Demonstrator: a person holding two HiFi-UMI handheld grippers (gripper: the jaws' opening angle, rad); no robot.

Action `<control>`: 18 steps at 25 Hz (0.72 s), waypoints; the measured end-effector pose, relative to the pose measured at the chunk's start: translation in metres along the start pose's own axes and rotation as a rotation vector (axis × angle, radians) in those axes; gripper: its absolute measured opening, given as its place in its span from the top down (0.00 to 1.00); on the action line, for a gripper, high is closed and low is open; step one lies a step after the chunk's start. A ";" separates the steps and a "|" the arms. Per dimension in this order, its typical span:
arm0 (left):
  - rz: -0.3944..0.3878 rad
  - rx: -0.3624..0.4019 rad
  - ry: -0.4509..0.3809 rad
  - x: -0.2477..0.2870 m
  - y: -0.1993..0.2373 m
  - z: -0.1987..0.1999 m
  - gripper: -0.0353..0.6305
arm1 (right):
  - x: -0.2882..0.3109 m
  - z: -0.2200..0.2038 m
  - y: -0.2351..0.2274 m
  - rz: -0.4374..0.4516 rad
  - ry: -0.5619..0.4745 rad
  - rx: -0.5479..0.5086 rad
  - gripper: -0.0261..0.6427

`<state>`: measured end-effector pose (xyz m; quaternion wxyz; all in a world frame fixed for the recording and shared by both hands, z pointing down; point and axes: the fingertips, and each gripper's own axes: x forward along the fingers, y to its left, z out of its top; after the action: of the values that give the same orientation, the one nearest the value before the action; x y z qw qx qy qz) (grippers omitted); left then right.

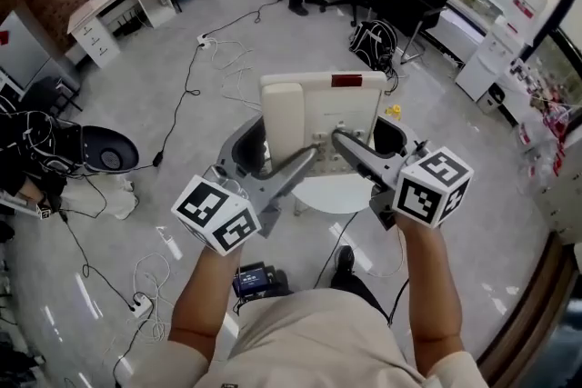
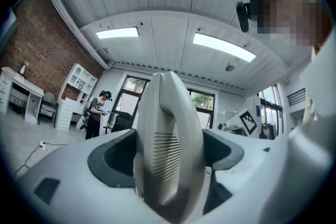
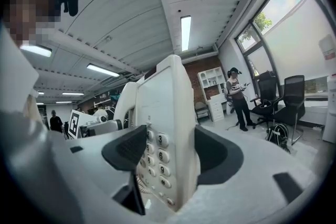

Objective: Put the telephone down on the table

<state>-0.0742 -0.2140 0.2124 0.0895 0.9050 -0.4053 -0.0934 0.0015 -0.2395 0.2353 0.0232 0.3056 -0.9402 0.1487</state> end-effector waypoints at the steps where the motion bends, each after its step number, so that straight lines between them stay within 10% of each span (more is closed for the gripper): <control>1: 0.020 0.003 -0.001 0.006 0.003 -0.002 0.38 | 0.003 0.000 -0.008 0.020 0.006 -0.005 0.56; 18: 0.177 -0.055 0.047 0.083 0.068 -0.064 0.38 | 0.059 -0.039 -0.115 0.149 0.092 0.102 0.56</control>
<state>-0.0530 -0.3157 0.2825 0.1316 0.8649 -0.4786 -0.0747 0.0184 -0.3498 0.3113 0.0395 0.2284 -0.9495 0.2115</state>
